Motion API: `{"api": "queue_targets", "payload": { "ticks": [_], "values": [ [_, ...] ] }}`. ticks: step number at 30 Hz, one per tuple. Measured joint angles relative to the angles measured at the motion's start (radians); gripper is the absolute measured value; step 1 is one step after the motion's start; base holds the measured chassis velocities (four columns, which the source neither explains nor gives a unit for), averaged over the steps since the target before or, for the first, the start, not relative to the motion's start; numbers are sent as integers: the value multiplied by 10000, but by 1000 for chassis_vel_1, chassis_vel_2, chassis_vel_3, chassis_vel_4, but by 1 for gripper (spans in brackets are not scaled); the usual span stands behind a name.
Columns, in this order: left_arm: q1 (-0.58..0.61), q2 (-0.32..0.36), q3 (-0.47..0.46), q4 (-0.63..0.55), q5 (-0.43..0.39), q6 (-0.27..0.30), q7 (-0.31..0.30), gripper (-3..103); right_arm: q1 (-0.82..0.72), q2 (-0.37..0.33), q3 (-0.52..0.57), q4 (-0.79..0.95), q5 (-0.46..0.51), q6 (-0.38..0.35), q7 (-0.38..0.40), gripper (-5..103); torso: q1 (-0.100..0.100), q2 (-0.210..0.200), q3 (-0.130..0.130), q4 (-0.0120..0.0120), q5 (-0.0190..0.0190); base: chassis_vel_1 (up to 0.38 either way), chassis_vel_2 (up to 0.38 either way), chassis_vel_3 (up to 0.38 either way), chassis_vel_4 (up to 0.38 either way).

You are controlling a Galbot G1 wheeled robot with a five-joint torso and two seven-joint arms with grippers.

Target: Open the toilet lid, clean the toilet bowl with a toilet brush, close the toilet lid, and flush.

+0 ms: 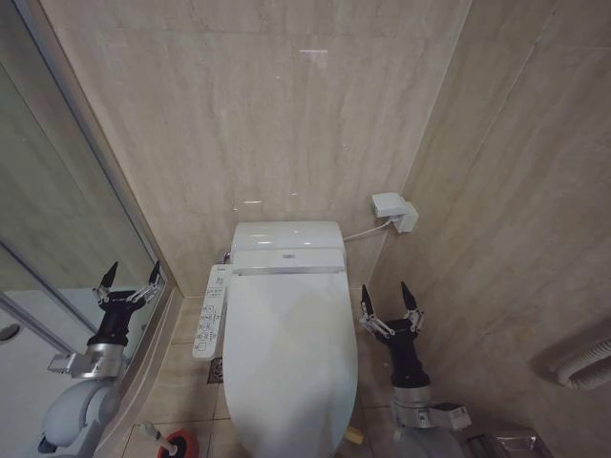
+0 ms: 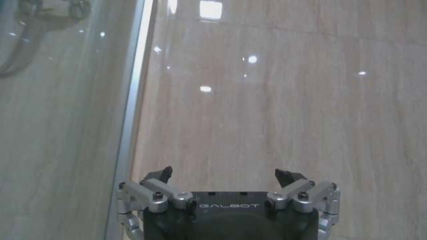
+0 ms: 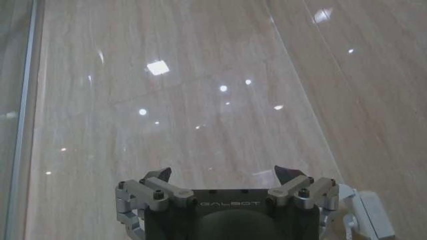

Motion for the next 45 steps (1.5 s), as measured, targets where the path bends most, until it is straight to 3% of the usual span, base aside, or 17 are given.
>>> {"api": "queue_targets", "payload": {
  "ticks": [21, 38, 40, 41, 42, 43, 45],
  "values": [
    [-1530, 1015, 1383, 1462, -6, 22, 85, 100, 244, 247, 0, -370, -232, -42, -305, 100, -2, 1, 0, 0, -1, -16, 9, 15, -13],
    [-2692, 1194, 2363, 2429, -23, -107, 335, 100, 370, 563, -83, -715, -403, -80, -288, 100, 9, -2, 4, 3, -1, -86, 89, 95, -92],
    [-2958, 1233, 2547, 2772, -47, -173, 749, 100, 366, 584, -80, -753, -406, -68, -288, 100, 3, -2, 2, -3, 0, 0, 0, 0, 0],
    [-3133, 1293, 2669, 3042, -112, -248, 1287, 100, 359, 584, -79, -767, -406, -56, -288, 100, -2, 0, 0, -3, -1, 27, -55, -47, 46],
    [-3133, 1293, 2669, 3042, -112, -248, 1287, 100, 359, 584, -79, -767, -406, -56, -288, 100, -2, 0, 0, -3, -1, 27, -55, -47, 46],
    [-3333, 1372, 2792, 3331, -152, -342, 1884, 87, 354, 582, -79, -783, -406, -40, -290, 100, -4, 1, -1, -1, 0, 0, 0, 0, 0],
    [-3739, 1504, 3038, 3962, -181, -613, 2900, 87, 338, 581, -80, -787, -406, -25, -299, 100, -5, 2, -2, 3, 0, 49, -29, -30, 52]
  ]
}}
